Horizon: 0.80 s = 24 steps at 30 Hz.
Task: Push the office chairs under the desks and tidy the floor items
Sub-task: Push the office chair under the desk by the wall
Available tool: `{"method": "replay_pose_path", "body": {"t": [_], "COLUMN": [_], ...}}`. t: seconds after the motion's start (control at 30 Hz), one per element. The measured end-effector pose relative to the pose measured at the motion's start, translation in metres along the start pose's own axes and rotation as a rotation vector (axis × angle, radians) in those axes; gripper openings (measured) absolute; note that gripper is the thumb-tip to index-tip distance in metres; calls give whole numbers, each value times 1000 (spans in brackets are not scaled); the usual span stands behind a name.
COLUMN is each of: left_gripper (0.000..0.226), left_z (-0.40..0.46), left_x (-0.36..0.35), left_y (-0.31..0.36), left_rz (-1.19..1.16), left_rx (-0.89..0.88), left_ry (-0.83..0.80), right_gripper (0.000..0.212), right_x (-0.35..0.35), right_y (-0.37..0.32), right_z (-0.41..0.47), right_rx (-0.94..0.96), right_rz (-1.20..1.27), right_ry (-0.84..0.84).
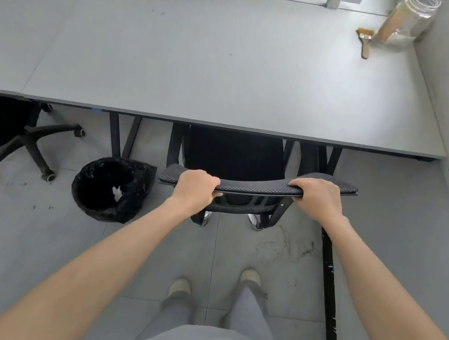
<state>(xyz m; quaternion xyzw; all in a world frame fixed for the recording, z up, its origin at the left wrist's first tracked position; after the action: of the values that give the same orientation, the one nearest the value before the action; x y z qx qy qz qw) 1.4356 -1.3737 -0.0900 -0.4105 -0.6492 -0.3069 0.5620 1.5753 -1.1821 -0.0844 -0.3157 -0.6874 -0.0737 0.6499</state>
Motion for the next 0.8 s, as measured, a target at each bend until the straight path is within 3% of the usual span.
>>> {"method": "replay_pose_path", "body": {"t": [0.13,0.3,0.37,0.47,0.63,0.73,0.8], "left_gripper": [22,17,7,22,23,4,14], "left_z": [-43,-104,-121,-130,-117,-102,-86], "left_x": [-9,-28,-31,-33,-30,-23,-18], "left_y": [-25,-72,-93,-116,-115,-104,-96], "left_rz": [-99,-24,-19,-14,1,-4,-3], "left_rx": [-82,-132,-123,-105,-111,-92,-82], "left_ry": [86,113,157,202,198,191,168], "right_gripper": [22,9,17,24,27,25,18], "right_x": [-17,-60,-78,-92,-87,-73,-62], "right_y": [-37,-96,-123,-151,-143,-126,-113], "right_z": [-33,-91,-111,-123,-115,-99,-85], "right_rx": [22,53,45,42,43,57,68], "right_rz": [45,76,60,48,62,46,27], "right_ry": [62,136,107,89,158,195,212]}}
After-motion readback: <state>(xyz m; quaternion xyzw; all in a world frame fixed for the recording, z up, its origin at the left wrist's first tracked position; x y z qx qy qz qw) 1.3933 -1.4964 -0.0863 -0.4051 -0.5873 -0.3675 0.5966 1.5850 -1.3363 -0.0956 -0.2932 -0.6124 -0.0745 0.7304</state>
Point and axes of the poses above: each hand's wrist, its own z-axis towards the middle knuckle, its own x-axis out of the back of the hand, y = z × x, the point moved 7 cm from there along z, towards the middle knuckle, and after that the axes turned 11 degrees about z, right-handed, at the moved point
